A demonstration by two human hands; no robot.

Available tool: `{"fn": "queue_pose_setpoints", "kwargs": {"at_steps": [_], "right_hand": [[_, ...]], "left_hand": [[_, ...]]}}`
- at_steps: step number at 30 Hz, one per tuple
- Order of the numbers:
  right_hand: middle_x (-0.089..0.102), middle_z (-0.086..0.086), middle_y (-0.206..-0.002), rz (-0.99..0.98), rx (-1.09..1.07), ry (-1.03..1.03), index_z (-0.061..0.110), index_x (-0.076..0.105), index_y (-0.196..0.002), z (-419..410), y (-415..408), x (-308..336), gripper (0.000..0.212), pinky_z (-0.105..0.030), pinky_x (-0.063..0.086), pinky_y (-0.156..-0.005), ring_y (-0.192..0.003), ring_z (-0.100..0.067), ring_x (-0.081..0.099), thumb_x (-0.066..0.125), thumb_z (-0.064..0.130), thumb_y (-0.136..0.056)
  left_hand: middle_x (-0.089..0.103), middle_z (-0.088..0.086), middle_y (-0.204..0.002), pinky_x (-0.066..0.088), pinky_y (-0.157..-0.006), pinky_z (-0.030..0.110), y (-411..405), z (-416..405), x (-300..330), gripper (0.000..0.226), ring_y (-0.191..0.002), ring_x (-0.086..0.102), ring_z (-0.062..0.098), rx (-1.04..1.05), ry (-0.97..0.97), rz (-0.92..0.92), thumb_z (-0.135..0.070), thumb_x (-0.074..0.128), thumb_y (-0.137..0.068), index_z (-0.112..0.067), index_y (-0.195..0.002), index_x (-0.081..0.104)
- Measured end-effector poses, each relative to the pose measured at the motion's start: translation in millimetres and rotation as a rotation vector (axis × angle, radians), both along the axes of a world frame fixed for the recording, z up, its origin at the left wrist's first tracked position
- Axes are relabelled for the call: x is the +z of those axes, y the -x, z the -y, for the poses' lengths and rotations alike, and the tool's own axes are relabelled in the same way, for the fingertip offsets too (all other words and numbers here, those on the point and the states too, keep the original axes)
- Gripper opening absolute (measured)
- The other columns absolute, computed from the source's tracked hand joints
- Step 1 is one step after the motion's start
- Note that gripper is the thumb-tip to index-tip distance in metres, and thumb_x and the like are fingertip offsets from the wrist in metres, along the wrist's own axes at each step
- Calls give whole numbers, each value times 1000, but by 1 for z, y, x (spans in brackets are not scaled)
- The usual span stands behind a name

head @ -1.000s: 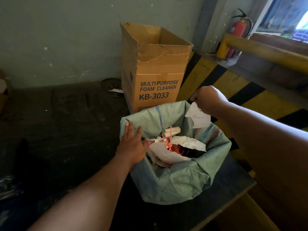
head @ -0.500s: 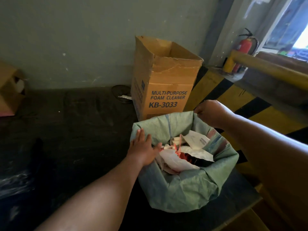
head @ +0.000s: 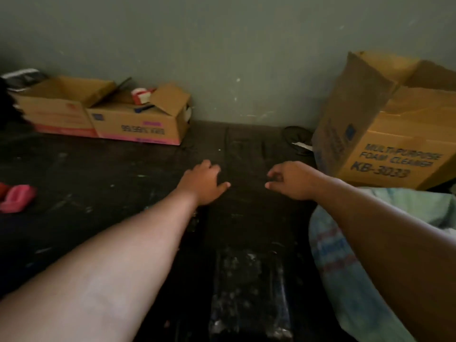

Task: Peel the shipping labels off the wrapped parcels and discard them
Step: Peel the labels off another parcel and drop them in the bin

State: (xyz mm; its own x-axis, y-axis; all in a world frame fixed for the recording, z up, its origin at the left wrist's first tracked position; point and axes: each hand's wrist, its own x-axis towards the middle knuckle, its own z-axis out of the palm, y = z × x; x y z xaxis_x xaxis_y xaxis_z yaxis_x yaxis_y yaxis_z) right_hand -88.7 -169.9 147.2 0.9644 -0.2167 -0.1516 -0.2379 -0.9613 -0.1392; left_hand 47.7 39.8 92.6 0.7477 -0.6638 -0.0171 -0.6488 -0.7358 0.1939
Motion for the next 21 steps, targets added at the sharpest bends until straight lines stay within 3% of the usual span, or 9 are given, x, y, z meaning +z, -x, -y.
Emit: {"fn": "queue_pose_setpoints", "kwargs": {"at_steps": [9, 15, 21], "right_hand": [[64, -3, -126, -63, 121, -108, 20, 60, -131, -126, -119, -49, 44, -29, 43, -92, -116, -22, 58, 58, 43, -94], [67, 1, -115, -46, 15, -176, 23, 67, -119, -170, -155, -99, 27, -32, 51, -87, -102, -15, 63, 57, 34, -96], [60, -1, -118, 3, -165, -185, 23, 67, -117, -191, -168, -134, 27, -35, 52, -90, -102, -16, 60, 58, 36, -95]], "left_hand": [[34, 12, -152, 42, -108, 53, -97, -152, -50, 62, -135, 44, 35, 243, -27, -141, -56, 51, -98, -19, -148, 42], [12, 7, -165, 33, -116, 55, -121, -176, -103, 70, -149, 25, 33, 132, 77, -248, -53, 47, -100, -20, -158, 24], [-14, -5, -169, 26, -120, 54, -134, -165, -132, 103, -155, 5, 23, 30, 102, -360, -76, 50, -87, -24, -162, 2]]}}
